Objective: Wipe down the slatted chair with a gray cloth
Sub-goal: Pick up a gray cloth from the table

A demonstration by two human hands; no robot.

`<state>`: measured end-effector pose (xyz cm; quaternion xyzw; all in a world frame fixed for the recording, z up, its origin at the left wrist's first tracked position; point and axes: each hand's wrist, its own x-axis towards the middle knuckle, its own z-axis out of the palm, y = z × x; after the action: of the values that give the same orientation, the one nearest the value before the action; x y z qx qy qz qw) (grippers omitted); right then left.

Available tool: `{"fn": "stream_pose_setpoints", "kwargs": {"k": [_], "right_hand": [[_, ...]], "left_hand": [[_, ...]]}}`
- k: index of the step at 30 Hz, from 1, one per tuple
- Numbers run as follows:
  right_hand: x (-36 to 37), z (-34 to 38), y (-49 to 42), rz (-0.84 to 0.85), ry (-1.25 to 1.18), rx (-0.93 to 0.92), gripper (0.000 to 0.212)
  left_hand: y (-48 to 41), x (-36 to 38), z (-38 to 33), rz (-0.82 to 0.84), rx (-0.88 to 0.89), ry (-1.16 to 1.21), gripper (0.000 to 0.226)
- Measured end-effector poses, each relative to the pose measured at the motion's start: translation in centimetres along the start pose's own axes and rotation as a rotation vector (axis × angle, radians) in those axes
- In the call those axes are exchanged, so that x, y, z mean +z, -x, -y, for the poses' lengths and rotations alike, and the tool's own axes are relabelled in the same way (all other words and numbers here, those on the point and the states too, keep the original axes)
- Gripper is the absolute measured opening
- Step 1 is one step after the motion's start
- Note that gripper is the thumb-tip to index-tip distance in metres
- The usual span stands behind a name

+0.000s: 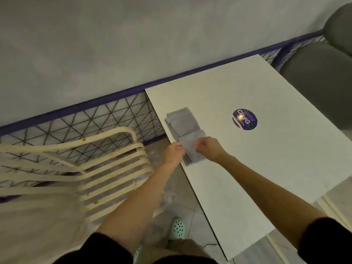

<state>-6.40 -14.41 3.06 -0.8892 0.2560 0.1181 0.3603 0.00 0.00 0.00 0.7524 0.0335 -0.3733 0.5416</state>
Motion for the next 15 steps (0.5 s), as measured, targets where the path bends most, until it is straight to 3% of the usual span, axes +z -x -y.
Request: {"fn": "stream_pose_setpoints", "kwargs": {"k": [4,8,12,15], "right_hand": [[2.8,-0.2,-0.7,0.116,0.131,0.002,0.037],[5.8,-2.0,-1.8,0.095,0.435,-0.059,0.046],[6.1,-2.3,-1.9,0.001,0.328,-0.092,0.04],[5.6,-2.5,-2.4,-0.006,0.205,-0.057,0.022]], "left_hand": [[-1.2,1.2,0.5,-0.017,-0.141,0.048,0.024],[-1.5,1.5,1.3,-0.015,-0.206,0.159,0.015],[-2.2,1.3,2.0,-0.025,-0.227,0.192,0.029],[-2.4,1.0,2.3,-0.005,-0.207,0.172,0.028]]}}
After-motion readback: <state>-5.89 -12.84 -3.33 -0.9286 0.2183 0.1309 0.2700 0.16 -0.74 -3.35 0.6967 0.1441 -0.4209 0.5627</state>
